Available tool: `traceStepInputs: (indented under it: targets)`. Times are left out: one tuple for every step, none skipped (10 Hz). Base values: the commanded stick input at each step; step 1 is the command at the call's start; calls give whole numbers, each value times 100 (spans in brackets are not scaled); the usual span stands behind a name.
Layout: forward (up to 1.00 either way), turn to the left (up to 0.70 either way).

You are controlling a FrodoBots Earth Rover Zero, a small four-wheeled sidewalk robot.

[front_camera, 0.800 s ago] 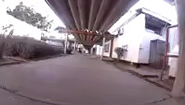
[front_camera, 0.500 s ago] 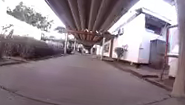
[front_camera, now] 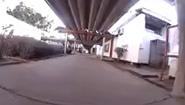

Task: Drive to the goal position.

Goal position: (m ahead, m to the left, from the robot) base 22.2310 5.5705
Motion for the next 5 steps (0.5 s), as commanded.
traceStepInputs:
  targets:
    - [85,0]
    - [85,0]
    - [85,0]
    - [85,0]
    - [0,0]
